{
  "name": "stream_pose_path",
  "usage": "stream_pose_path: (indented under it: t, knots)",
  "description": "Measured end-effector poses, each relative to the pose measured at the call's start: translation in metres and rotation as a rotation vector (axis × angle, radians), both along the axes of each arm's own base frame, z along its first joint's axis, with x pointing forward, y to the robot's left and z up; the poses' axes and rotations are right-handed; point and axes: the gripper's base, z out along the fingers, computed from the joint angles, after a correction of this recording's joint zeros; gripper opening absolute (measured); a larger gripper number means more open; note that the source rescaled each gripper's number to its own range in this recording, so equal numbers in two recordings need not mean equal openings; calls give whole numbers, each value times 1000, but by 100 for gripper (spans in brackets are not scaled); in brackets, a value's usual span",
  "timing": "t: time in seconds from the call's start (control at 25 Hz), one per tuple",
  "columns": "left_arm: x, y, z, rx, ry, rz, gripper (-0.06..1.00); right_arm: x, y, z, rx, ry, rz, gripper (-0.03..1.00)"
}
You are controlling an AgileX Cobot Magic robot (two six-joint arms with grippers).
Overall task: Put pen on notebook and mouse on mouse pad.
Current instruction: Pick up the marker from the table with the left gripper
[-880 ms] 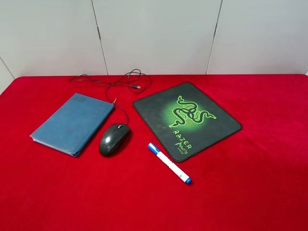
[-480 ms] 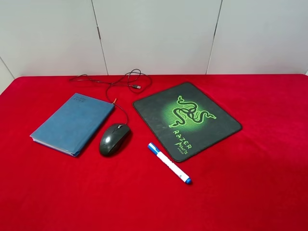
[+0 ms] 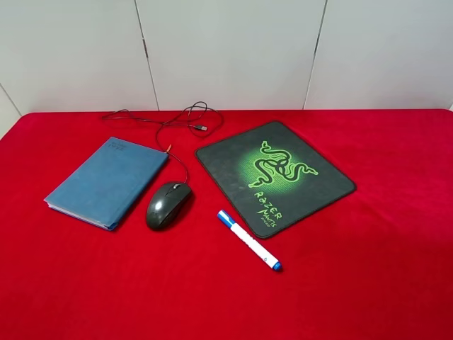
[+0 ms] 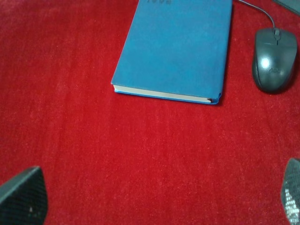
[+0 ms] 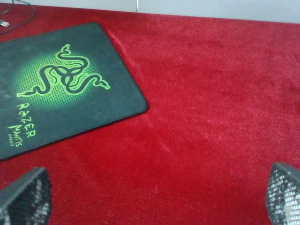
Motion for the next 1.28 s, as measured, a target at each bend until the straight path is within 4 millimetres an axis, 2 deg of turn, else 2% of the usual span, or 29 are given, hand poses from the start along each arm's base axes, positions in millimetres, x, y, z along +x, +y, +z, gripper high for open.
stream_pose_path:
  t: [1.0,1.28]
  knots:
    - [-1,0,1,1,12,-1,100,0,0,0,0,0,0,100]
    - [16,-2,25,-14,160,-16,100,0,0,0,0,0,0,100]
